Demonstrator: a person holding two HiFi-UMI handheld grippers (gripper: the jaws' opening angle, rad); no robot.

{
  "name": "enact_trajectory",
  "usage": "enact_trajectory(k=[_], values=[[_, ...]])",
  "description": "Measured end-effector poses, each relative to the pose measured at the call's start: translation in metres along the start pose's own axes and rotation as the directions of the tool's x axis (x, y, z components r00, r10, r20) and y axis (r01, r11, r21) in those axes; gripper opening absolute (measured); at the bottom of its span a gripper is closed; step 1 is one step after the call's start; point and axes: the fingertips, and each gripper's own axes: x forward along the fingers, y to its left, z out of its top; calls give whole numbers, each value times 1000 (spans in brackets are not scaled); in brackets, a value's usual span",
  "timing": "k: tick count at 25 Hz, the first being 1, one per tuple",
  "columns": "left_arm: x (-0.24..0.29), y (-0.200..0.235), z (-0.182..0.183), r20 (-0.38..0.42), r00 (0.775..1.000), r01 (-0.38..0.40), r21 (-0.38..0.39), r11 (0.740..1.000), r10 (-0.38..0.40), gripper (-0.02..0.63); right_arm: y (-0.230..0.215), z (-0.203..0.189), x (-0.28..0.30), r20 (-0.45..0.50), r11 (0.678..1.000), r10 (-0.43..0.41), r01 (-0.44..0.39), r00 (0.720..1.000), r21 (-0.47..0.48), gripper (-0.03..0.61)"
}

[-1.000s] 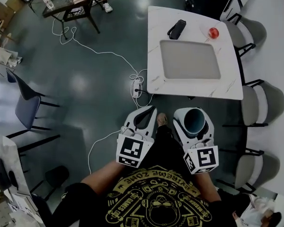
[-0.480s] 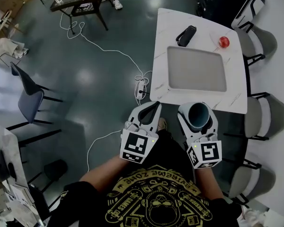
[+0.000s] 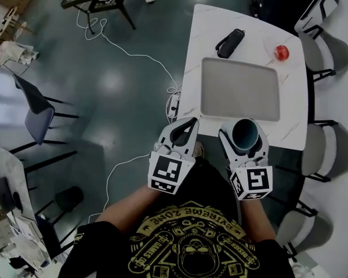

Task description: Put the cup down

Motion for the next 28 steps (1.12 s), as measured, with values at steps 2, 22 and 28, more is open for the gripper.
enact_trajectory(k=[2, 22, 28], values=[[12, 3, 0, -9, 1000, -15, -10, 1000, 14, 11, -11, -2, 9, -5, 1000, 10, -10, 1000, 6, 382], [83, 24, -56, -170, 980, -114, -42, 993, 105, 11, -56, -50, 88, -59, 995, 98, -97, 993, 22, 382], [96, 31, -73, -208, 971, -130, -43, 991, 118, 11, -65, -69, 108, -81, 994, 106, -105, 991, 13, 382]])
